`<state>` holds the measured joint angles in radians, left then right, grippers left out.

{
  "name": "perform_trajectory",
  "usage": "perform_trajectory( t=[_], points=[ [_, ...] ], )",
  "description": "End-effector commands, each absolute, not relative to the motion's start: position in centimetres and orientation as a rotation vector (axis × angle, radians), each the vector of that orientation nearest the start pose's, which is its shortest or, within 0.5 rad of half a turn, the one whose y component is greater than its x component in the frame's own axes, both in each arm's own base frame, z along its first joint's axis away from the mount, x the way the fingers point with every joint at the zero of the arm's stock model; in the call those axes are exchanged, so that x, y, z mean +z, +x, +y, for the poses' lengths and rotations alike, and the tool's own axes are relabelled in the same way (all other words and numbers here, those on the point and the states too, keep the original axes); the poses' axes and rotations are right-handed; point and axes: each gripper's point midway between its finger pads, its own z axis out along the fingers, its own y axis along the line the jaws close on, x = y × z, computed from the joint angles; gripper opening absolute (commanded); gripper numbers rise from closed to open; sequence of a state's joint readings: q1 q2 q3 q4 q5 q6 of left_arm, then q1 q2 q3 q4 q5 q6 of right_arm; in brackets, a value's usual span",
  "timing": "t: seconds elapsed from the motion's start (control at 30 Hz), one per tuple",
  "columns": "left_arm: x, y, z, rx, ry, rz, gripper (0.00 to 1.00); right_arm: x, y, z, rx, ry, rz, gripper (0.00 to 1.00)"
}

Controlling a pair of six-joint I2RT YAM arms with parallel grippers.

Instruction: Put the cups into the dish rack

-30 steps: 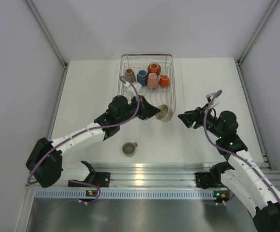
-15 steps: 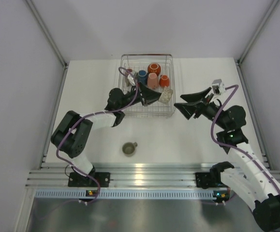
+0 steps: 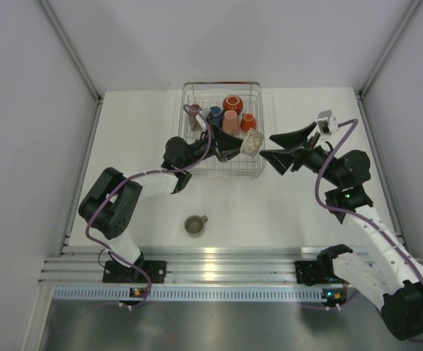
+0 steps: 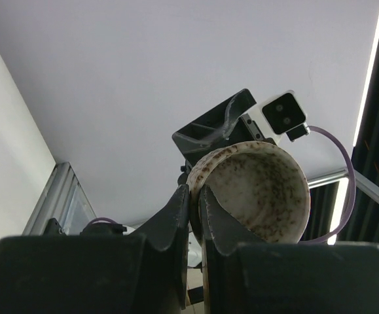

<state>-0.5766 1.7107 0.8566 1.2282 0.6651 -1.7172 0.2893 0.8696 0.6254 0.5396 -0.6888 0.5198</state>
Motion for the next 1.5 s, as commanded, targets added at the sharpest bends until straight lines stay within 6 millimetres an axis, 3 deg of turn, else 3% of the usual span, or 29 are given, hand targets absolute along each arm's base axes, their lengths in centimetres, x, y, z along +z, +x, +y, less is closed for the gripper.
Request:
perform_trajectory(
  t=[0.0, 0.47, 0.97, 1.33, 1.47],
  points=[
    [33.5, 27.6, -35.2, -2.314, -0.081, 1.553, 0.0, 37.8, 24.6, 20.6, 1.076, -0.542, 1.208, 0.76],
    [34.3, 27.1, -36.1, -2.33, -0.061, 1.527, 0.0, 36.2, 25.4, 21.8, 1.116, -0.551, 1.247, 0.76],
    [34.2, 27.1, -37.1, -2.341, -0.049, 1.532, 0.0, 34.9, 24.9, 23.2, 1.192, -0.554, 1.264, 0.75],
    [35.1, 27.4, -37.2, -2.342, -0.038, 1.499, 0.0, 33.5, 24.3, 23.9, 1.233, -0.56, 1.294, 0.74],
    [35.2, 27.3, -37.2, -2.345, -0.033, 1.497, 0.0, 33.7, 24.2, 23.9, 1.226, -0.567, 1.288, 0.65]
  ],
)
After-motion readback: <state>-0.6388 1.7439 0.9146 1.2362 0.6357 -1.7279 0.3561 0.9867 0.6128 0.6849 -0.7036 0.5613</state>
